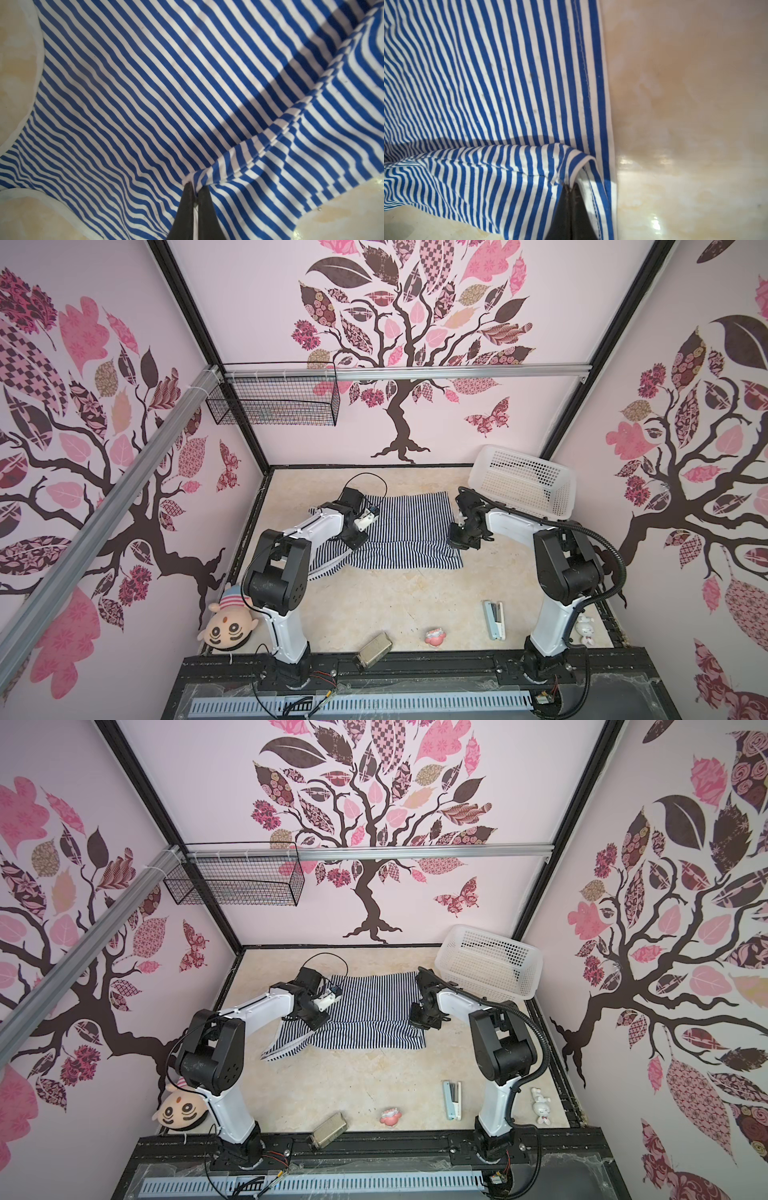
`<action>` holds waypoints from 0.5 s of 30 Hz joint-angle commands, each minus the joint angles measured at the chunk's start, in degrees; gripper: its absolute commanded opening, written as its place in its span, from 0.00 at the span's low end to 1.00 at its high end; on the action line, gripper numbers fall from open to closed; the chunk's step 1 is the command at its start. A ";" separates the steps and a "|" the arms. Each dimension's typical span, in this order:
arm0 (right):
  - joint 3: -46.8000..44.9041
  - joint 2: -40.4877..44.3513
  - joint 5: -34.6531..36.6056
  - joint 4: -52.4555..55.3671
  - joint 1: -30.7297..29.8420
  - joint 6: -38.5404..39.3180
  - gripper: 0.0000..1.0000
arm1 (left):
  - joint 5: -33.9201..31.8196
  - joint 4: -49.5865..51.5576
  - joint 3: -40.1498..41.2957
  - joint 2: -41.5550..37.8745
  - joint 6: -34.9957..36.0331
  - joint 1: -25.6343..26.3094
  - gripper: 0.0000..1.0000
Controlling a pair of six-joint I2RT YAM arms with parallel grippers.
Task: Fold and stack tank tops
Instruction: Smooth out the tank top at the center of the table.
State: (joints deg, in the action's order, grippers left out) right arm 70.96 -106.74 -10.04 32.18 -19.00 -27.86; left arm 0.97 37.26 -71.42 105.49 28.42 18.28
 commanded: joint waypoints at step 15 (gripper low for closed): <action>9.78 -1.24 4.58 4.95 0.56 -0.18 0.00 | 0.35 -1.44 0.65 1.01 -0.30 -0.35 0.05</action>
State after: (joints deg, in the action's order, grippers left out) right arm 78.39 -106.78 -7.25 34.94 -18.83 -28.08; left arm 0.93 36.82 -71.42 105.49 28.42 18.28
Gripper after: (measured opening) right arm 0.045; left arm 0.056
